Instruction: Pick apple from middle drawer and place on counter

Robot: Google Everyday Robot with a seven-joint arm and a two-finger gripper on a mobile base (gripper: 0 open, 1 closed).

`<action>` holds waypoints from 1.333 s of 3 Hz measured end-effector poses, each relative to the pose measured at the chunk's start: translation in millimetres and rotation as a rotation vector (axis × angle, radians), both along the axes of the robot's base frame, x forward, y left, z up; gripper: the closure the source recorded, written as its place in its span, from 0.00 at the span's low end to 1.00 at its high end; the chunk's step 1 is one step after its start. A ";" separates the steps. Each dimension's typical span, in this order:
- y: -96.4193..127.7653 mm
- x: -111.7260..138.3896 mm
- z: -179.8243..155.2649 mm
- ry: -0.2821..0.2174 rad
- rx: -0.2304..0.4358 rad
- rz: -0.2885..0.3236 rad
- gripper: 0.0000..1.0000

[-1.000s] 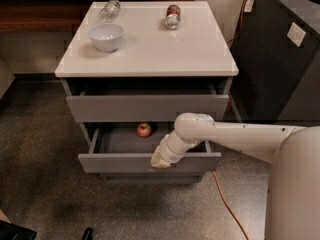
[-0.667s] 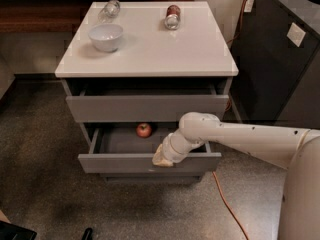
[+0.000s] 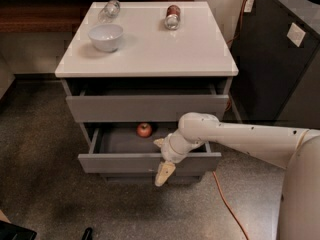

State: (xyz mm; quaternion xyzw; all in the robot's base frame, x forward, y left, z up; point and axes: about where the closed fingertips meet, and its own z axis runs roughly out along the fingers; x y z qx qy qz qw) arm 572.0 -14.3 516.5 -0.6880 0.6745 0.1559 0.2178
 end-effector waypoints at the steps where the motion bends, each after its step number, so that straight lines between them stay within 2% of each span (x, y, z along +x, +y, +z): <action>1: -1.0 4.9 -1.8 0.010 0.006 -0.015 0.32; 2: -13.0 27.4 -3.1 -0.002 0.017 -0.070 0.63; 3: -27.4 50.7 -8.5 -0.033 -0.002 -0.129 0.94; 4: -41.9 88.7 -23.8 -0.046 -0.036 -0.190 1.00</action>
Offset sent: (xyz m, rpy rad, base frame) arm 0.0430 -0.0210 0.0002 0.0388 -0.0054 -0.1048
